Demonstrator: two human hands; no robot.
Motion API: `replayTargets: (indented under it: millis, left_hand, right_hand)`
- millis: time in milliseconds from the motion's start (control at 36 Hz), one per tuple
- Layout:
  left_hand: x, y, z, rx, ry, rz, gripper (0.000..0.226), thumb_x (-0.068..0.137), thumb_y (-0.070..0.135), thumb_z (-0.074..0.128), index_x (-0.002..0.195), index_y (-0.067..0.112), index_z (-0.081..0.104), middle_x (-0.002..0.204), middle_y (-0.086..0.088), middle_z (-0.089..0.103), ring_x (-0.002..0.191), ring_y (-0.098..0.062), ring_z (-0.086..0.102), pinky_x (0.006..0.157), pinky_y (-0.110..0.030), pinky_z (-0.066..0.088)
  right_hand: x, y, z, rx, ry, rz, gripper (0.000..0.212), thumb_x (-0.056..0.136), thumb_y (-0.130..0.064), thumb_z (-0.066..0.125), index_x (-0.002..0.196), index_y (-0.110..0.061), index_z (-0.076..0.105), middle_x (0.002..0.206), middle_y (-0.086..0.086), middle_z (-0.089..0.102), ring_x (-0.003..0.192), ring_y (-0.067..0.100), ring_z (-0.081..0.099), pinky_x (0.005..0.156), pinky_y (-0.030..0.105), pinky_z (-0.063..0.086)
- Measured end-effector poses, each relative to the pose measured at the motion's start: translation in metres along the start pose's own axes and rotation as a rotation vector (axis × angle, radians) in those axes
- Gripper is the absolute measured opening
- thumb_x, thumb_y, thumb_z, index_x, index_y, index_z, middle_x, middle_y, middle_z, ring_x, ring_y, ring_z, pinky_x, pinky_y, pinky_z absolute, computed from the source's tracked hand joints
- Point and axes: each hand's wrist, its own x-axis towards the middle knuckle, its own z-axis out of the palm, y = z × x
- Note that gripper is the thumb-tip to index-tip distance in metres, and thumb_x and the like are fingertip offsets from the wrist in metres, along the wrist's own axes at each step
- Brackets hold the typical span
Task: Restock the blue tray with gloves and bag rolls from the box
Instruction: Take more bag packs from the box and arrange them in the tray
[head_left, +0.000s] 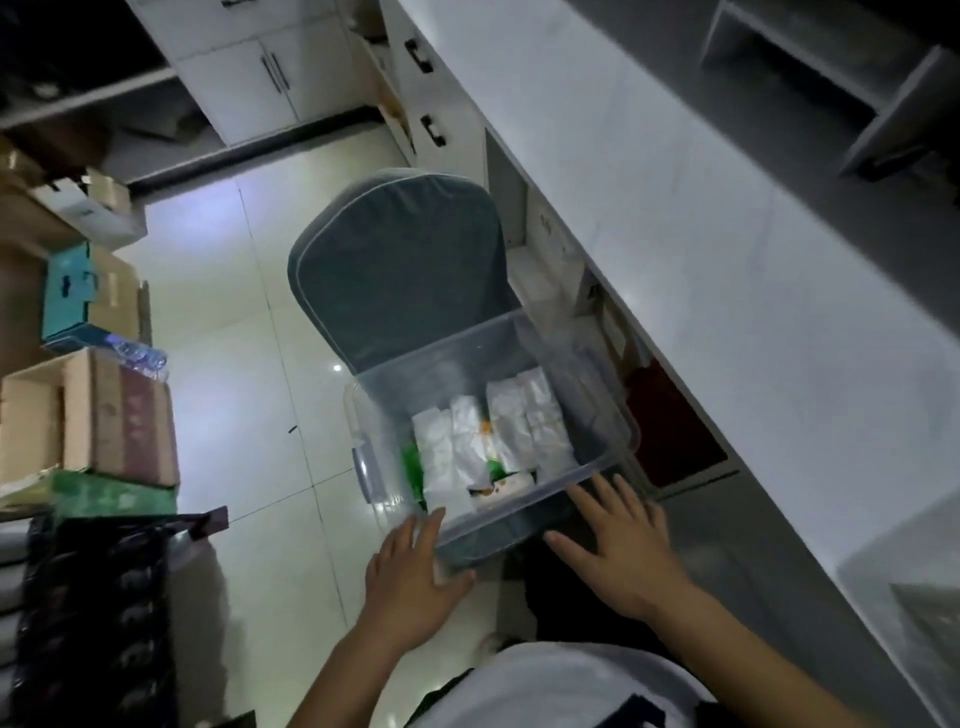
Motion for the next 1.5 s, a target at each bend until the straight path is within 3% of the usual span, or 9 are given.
replayTargets:
  millis: [389, 500, 639, 722, 833, 1056, 1139, 1278, 1500]
  left_hand:
    - [0.125, 0.007, -0.003, -0.15, -0.176, -0.323, 0.078, 0.089, 0.05, 0.058, 0.155, 0.031, 0.02, 0.158, -0.008, 0.03, 0.142, -0.027, 0.033, 0.114, -0.044, 0.031]
    - [0.166, -0.003, 0.011, -0.255, -0.223, -0.38, 0.07, 0.088, 0.041, 0.061, 0.15, 0.028, 0.032, 0.149, -0.01, 0.041, 0.131, -0.029, 0.045, 0.108, -0.04, 0.038]
    - [0.232, -0.019, 0.036, -0.385, -0.242, -0.455, 0.079, 0.09, 0.04, 0.064, 0.155, 0.02, 0.024, 0.156, -0.01, 0.033, 0.137, -0.031, 0.04, 0.113, -0.043, 0.035]
    - [0.278, -0.027, 0.051, -0.451, -0.199, -0.435, 0.076, 0.091, 0.034, 0.066, 0.154, 0.015, 0.027, 0.156, -0.012, 0.034, 0.139, -0.029, 0.039, 0.112, -0.033, 0.034]
    - [0.336, -0.031, 0.068, -0.509, -0.177, -0.467, 0.076, 0.091, 0.034, 0.064, 0.154, 0.017, 0.026, 0.155, -0.013, 0.035, 0.134, -0.031, 0.043, 0.106, -0.03, 0.039]
    - [0.399, -0.029, 0.087, -0.596, -0.031, -0.63, 0.046, 0.083, 0.014, 0.057, 0.127, 0.022, 0.045, 0.102, -0.012, 0.062, 0.076, -0.024, 0.06, 0.064, -0.032, 0.053]
    - [0.401, -0.027, 0.093, -0.553, -0.025, -0.635, 0.049, 0.082, 0.01, 0.054, 0.128, 0.023, 0.044, 0.1, -0.008, 0.059, 0.083, -0.025, 0.061, 0.073, -0.037, 0.058]
    - [0.406, -0.019, 0.099, -0.601, -0.006, -0.655, 0.06, 0.083, 0.007, 0.055, 0.139, 0.021, 0.041, 0.113, -0.008, 0.058, 0.086, -0.024, 0.059, 0.063, -0.026, 0.046]
    - [0.412, -0.004, 0.098, -0.598, -0.073, -0.638, 0.033, 0.086, 0.006, 0.053, 0.117, -0.001, 0.061, 0.118, -0.017, 0.064, 0.103, -0.034, 0.064, 0.082, -0.03, 0.053]
  right_hand:
    - [0.179, 0.009, 0.043, -0.213, -0.313, 0.03, 0.071, 0.093, -0.069, 0.028, 0.155, -0.035, 0.02, 0.167, 0.002, 0.005, 0.152, 0.027, -0.002, 0.116, 0.063, -0.006]
    - [0.203, 0.024, 0.056, -0.205, -0.316, 0.054, 0.071, 0.095, -0.068, 0.028, 0.156, -0.035, 0.015, 0.167, 0.002, -0.003, 0.152, 0.027, -0.004, 0.118, 0.058, 0.005]
    - [0.227, 0.037, 0.076, -0.24, -0.36, -0.019, 0.079, 0.09, -0.074, 0.024, 0.157, -0.033, 0.013, 0.167, 0.002, -0.003, 0.152, 0.025, -0.012, 0.118, 0.059, 0.0]
    - [0.226, 0.043, 0.084, -0.246, -0.295, -0.057, 0.086, 0.083, -0.077, 0.015, 0.156, -0.032, 0.023, 0.167, 0.003, 0.01, 0.153, 0.027, 0.0, 0.118, 0.057, 0.008]
    - [0.223, 0.045, 0.088, -0.233, -0.14, -0.113, 0.078, 0.083, -0.068, 0.033, 0.141, -0.02, 0.055, 0.151, 0.01, 0.048, 0.14, 0.038, 0.04, 0.103, 0.06, 0.04]
    - [0.224, 0.052, 0.098, -0.279, -0.054, -0.142, 0.069, 0.084, -0.061, 0.044, 0.132, -0.016, 0.063, 0.143, 0.011, 0.056, 0.134, 0.038, 0.047, 0.105, 0.066, 0.037]
    - [0.224, 0.051, 0.098, -0.267, -0.033, -0.15, 0.067, 0.084, -0.059, 0.044, 0.13, -0.014, 0.064, 0.14, 0.012, 0.058, 0.131, 0.039, 0.049, 0.102, 0.065, 0.041]
    - [0.224, 0.047, 0.095, -0.264, -0.052, -0.141, 0.067, 0.084, -0.057, 0.043, 0.128, -0.012, 0.066, 0.137, 0.012, 0.061, 0.129, 0.038, 0.053, 0.098, 0.063, 0.045]
    - [0.224, 0.048, 0.095, -0.286, -0.034, -0.148, 0.066, 0.085, -0.057, 0.041, 0.128, -0.013, 0.066, 0.135, 0.011, 0.063, 0.126, 0.037, 0.055, 0.096, 0.06, 0.047]
